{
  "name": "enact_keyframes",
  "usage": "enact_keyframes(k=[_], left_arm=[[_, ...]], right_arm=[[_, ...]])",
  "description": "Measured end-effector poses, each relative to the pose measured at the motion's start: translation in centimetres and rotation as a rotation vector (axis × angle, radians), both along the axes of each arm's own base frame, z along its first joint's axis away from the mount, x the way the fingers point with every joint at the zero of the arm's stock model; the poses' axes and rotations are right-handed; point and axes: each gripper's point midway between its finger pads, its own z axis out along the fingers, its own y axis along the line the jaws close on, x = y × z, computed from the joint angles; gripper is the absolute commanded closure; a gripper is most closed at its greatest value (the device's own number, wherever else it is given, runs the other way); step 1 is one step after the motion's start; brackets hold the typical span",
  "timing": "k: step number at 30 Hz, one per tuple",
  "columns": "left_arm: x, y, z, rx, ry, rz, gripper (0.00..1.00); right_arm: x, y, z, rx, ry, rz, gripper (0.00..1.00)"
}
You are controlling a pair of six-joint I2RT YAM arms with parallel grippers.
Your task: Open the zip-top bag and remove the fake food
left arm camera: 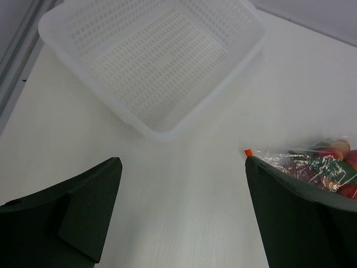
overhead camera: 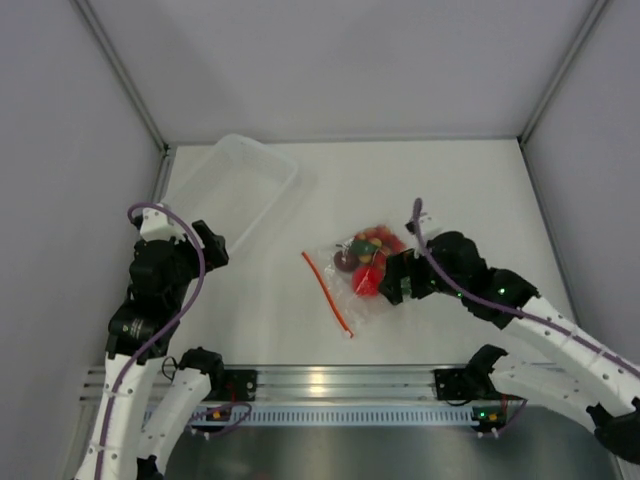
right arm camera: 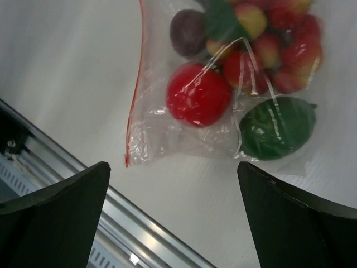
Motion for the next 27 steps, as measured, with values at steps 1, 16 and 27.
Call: enact_keyframes(k=[1,16,27], left_arm=[[0.0,0.0,0.0,0.0,0.0,-0.001,0.02],[0.0,-0.1,0.1,-0.004,-0.007,-0.006,0.02],[-0.1,0.0,0.4,-0.005,-0.019,-0.003,0.02]], right_arm=[[-0.6,1.1,-0.8,-0.044,0.004,0.036,0.01],[-5.5,13.1,-8.1,-0.628,-0.192,0.216,0.01],[-5.0,12.9,-12.5,-0.902,-0.301,0.161,0.01]])
